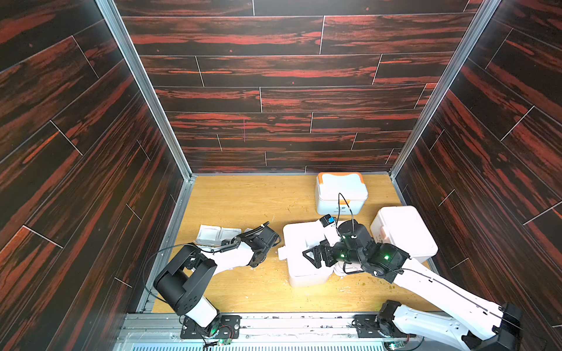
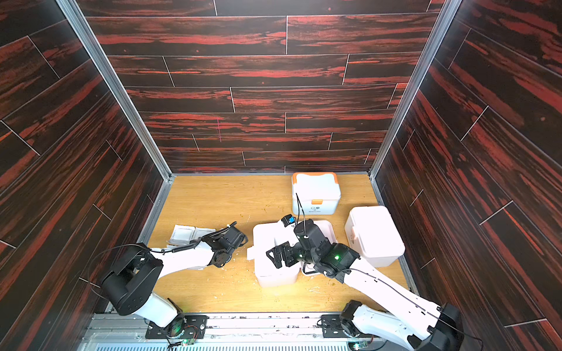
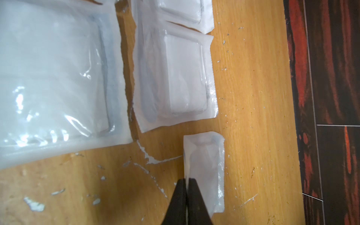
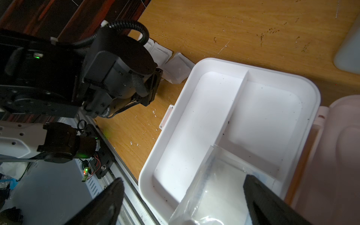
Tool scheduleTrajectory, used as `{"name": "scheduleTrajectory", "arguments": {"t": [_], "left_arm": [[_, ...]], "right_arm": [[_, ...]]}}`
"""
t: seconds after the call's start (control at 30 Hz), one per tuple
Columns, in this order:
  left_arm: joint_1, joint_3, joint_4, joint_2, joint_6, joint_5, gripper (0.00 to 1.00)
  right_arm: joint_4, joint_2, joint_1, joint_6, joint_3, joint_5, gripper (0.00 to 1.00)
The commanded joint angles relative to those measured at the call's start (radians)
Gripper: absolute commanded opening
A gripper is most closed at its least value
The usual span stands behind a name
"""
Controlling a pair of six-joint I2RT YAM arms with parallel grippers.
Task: Open first aid kits and take out gauze
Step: Place the gauze at the center of the board.
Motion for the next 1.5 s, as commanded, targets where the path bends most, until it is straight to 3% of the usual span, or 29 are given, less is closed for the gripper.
{"name": "scheduleTrajectory", "arguments": {"t": [0.0, 0.1, 0.3, 0.4, 0.47, 0.77, 1.0, 1.17, 1.27, 1.47], "left_arm": [[0.005, 0.011, 0.009, 0.014, -0.262, 0.005, 0.13], [0.006, -0.008, 0.025, 0.003, -0.262, -0.002, 0.22], [0.006, -0.031, 0.060, -0.056, -0.161, -0.004, 0.73], [0.005, -0.054, 0.087, -0.109, -0.099, 0.014, 0.93], [0.005, -0.066, 0.092, -0.162, -0.053, 0.021, 1.00], [0.005, -0.073, 0.039, -0.475, 0.258, -0.006, 1.00], [0.005, -0.026, -0.007, -0.678, 0.665, -0.003, 1.00], [0.005, -0.045, -0.001, -0.776, 0.886, 0.032, 1.00], [0.005, -0.088, 0.061, -0.813, 0.981, 0.094, 1.00], [0.006, -0.121, 0.138, -0.801, 1.056, 0.158, 1.00]], "right_arm": [[-0.010, -0.009, 0.007, 0.011, 0.000, 0.003, 0.99], [-0.016, -0.002, 0.006, 0.012, 0.004, 0.003, 0.99], [-0.008, -0.017, 0.007, 0.020, -0.009, 0.031, 0.99], [-0.002, -0.041, 0.006, 0.027, -0.018, 0.052, 0.99], [-0.006, -0.062, 0.006, 0.030, -0.022, 0.074, 0.99], [0.013, -0.220, 0.006, 0.027, -0.069, 0.208, 0.99], [0.033, -0.372, 0.007, 0.029, -0.115, 0.336, 0.99], [0.042, -0.484, 0.007, 0.031, -0.164, 0.413, 0.99], [0.047, -0.537, 0.006, 0.033, -0.195, 0.444, 0.99], [0.044, -0.561, 0.007, 0.045, -0.212, 0.469, 0.99]]}}
